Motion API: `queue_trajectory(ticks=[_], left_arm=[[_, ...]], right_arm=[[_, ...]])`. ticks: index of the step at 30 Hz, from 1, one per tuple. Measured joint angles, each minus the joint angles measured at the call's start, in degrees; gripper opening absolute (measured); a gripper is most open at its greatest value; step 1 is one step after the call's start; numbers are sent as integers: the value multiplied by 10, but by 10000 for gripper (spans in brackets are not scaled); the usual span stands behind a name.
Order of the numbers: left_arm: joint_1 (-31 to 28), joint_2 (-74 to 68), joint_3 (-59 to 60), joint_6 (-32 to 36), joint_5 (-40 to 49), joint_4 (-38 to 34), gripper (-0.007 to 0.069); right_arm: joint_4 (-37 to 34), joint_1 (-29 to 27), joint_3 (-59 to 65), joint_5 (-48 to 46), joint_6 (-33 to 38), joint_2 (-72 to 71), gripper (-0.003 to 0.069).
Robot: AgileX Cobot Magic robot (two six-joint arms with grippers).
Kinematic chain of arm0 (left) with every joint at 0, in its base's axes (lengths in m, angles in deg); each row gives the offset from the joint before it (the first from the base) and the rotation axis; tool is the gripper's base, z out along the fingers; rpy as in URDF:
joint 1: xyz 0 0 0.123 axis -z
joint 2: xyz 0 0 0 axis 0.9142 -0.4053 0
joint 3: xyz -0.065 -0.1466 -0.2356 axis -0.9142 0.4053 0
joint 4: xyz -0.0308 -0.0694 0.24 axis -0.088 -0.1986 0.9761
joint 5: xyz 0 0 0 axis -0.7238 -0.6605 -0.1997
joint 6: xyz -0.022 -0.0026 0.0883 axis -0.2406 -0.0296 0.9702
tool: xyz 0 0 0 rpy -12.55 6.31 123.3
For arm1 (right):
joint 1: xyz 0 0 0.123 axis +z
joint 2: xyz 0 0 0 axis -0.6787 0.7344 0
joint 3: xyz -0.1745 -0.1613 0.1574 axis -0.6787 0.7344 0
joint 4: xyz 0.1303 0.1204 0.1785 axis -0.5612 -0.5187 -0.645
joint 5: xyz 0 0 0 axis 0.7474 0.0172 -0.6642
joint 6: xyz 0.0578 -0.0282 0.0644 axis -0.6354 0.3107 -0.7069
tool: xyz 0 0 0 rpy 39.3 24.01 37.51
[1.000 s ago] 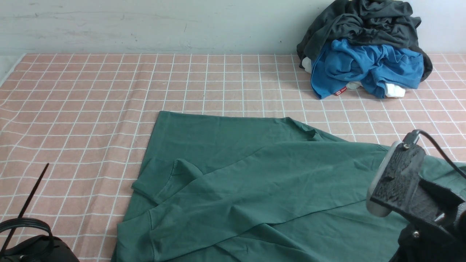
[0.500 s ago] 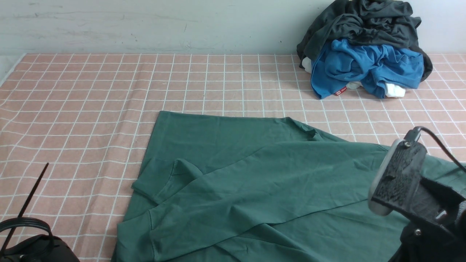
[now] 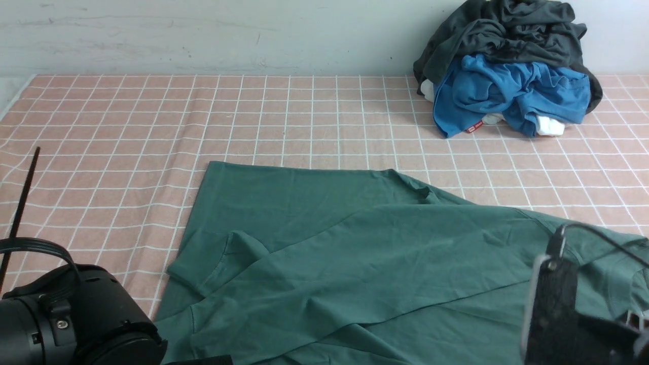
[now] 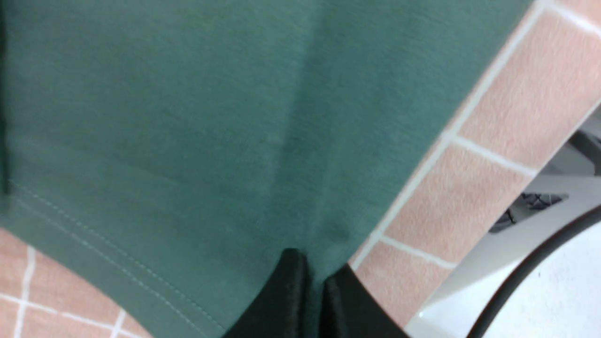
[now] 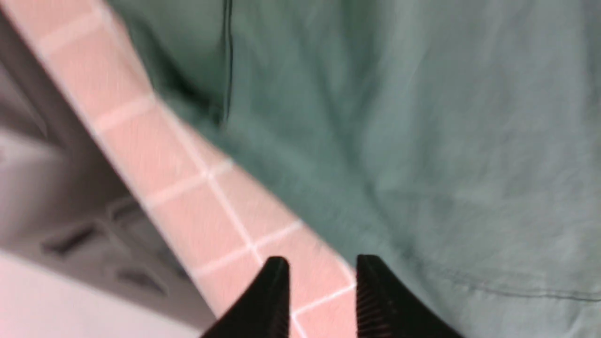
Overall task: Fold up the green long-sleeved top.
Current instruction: Use both arms simultaneously to clamp the lower edge of the clothing fabric
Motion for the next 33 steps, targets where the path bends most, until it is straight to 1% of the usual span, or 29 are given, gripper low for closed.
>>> queue_trajectory(ticks=[2, 4, 7, 15, 17, 20, 22, 25, 26, 27, 29, 33], left_arm=[[0, 0, 0, 0, -1, -1, 6], [0, 0, 0, 0, -5, -3, 6], [0, 0, 0, 0, -15, -9, 6], [0, 0, 1, 0, -36, -19, 6], [0, 0, 1, 0, -43, -21, 6], [0, 0, 1, 0, -44, -22, 6], [0, 0, 1, 0, -44, -24, 6], [0, 0, 1, 0, -54, -24, 6], [0, 0, 1, 0, -55, -24, 6], [0, 0, 1, 0, -59, -24, 6], [0, 0, 1, 0, -61, -25, 6], [0, 0, 1, 0, -63, -25, 6]], right_arm=[[0, 0, 41, 2, 34, 0, 279], [2, 0, 62, 18, 38, 0, 301], [5, 0, 77, 53, 32, 0, 311], [5, 0, 81, 112, 33, 0, 316], [13, 0, 93, 143, 36, 0, 328], [38, 0, 123, 185, 37, 0, 380], [66, 0, 150, 212, 37, 0, 417], [145, 0, 201, 275, 37, 0, 460], [145, 0, 201, 278, 37, 0, 461], [167, 0, 216, 299, 37, 0, 465], [183, 0, 231, 325, 37, 0, 468], [196, 0, 252, 342, 37, 0, 469]])
